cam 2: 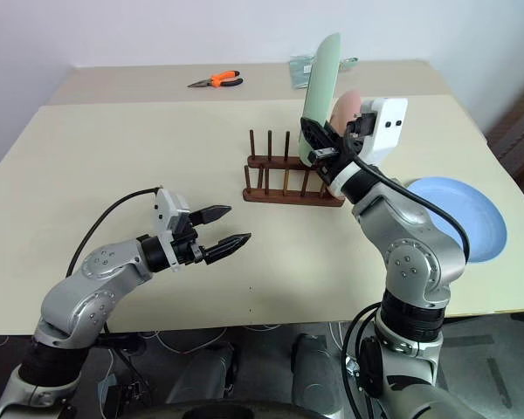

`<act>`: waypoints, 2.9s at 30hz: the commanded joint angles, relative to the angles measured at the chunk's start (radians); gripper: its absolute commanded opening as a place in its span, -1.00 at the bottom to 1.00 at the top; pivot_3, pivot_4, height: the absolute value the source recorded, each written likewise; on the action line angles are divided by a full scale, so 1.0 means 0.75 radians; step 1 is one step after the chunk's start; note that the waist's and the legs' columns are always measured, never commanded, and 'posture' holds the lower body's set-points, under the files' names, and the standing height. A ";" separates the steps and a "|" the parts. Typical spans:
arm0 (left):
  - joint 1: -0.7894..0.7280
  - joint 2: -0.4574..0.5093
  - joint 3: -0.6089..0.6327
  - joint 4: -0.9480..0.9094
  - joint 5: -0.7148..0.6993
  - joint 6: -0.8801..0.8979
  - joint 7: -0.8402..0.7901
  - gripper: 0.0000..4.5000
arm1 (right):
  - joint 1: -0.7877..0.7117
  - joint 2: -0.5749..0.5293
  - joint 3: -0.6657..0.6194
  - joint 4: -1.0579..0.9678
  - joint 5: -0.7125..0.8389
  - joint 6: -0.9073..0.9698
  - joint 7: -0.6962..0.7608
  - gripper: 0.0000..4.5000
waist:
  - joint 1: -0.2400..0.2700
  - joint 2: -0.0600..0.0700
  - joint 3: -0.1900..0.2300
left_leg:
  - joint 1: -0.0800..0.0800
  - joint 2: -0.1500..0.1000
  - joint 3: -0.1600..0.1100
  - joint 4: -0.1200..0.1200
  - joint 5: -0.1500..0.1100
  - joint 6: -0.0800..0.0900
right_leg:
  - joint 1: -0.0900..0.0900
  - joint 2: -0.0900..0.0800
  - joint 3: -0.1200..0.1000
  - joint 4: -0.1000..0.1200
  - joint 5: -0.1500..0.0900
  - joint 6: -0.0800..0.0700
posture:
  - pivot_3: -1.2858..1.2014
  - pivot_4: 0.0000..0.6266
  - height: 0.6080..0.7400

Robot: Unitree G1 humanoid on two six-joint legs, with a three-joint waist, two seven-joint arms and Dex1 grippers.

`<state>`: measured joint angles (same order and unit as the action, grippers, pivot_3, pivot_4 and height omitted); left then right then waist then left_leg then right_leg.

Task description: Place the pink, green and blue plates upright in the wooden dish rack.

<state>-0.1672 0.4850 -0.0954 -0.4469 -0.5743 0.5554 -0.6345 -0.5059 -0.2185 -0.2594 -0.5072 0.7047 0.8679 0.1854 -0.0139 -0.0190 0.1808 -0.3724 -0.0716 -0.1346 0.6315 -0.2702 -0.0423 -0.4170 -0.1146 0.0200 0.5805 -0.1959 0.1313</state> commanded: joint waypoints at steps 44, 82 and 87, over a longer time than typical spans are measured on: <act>-0.145 -0.026 -0.105 0.116 0.139 -0.061 -0.174 0.83 | 0.852 -0.761 -0.181 0.108 -0.575 -0.418 0.442 0.98 | 0.025 0.000 -0.001 | 0.001 0.000 0.006 0.002 -0.001 0.002 | 0.007 -0.003 0.000 -0.004 -0.004 0.005 | 0.03 -0.52 1.00; -0.074 0.049 0.169 0.422 0.380 -0.450 -0.055 0.83 | -0.462 0.131 0.057 0.137 0.826 -0.143 -0.589 -0.99 | 0.027 0.004 0.000 | -0.001 0.000 -0.002 0.001 -0.001 0.002 | 0.002 -0.002 -0.002 -0.001 0.000 0.002 | 0.03 -0.52 1.00; -0.011 0.045 0.158 0.342 0.348 -0.392 -0.074 0.83 | -0.437 0.255 0.084 0.242 0.846 -0.181 -0.714 -0.99 | 0.018 0.005 -0.001 | -0.002 -0.001 0.000 0.000 0.000 0.001 | -0.003 -0.002 -0.001 0.002 0.002 0.004 | 0.03 -0.52 1.00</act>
<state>-0.1851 0.5128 0.0158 -0.1338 -0.2954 0.2580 -0.6810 -0.8286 -0.0443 -0.1927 -0.3258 1.3220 0.7592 -0.3277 -0.0003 -0.0153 0.1803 -0.3737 -0.0720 -0.1344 0.6311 -0.2705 -0.0414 -0.4199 -0.1163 0.0194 0.5824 -0.1943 0.1344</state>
